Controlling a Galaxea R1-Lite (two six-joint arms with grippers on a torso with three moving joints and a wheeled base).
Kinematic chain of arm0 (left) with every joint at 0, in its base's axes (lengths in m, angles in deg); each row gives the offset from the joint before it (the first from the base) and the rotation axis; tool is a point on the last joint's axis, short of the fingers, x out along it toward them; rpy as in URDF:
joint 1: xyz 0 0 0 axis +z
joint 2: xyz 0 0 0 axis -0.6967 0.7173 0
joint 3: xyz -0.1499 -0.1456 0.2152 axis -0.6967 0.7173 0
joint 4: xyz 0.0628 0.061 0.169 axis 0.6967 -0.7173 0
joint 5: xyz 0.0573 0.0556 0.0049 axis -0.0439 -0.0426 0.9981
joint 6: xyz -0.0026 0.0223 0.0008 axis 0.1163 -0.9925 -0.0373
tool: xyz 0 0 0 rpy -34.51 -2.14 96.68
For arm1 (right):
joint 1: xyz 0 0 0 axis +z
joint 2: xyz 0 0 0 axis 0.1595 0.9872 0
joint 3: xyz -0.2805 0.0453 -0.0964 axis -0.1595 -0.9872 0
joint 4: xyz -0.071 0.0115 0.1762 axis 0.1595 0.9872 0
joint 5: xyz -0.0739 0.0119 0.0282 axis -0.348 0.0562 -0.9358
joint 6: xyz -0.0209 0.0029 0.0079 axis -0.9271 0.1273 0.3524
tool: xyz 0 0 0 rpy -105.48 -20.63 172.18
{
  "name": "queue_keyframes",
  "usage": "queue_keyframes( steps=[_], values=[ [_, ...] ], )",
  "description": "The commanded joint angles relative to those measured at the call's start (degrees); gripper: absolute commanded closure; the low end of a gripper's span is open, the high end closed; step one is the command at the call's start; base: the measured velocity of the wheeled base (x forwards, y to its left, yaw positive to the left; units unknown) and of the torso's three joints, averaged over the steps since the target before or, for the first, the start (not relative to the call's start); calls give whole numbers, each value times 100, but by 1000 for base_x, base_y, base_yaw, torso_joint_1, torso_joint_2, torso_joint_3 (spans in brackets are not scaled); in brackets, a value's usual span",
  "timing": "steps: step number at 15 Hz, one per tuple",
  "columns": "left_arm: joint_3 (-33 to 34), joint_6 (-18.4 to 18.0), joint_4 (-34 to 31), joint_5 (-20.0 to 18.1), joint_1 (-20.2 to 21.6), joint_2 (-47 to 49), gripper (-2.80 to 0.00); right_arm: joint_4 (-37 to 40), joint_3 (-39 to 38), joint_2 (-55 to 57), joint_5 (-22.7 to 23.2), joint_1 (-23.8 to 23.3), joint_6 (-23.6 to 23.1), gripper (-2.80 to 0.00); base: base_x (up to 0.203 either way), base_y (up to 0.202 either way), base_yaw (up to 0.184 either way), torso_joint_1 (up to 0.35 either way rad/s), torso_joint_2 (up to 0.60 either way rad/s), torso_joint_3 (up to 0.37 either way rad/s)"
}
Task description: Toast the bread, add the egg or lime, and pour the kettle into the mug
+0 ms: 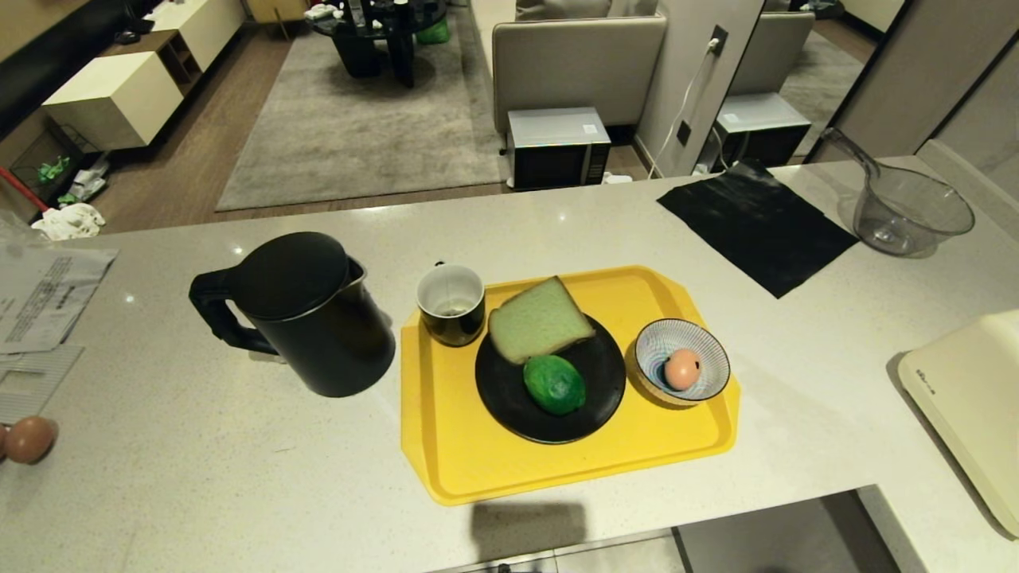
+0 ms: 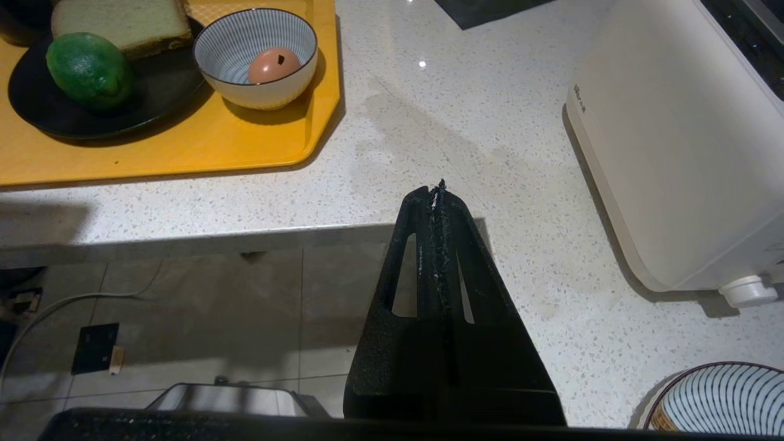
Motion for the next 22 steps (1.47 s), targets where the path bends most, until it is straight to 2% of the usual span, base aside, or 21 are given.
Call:
queue_keyframes(
  steps=[1, 22],
  values=[
    [0, 0, -2, -3, 2, -1, 0, 0, -158, -2, 0, 4, 2, 0, 0, 0, 0, 0, 0, 0],
    [0, 0, -2, -3, 2, -1, 0, 0, -158, -2, 0, -1, 2, 0, 0, 0, 0, 0, 0, 0]
  ],
)
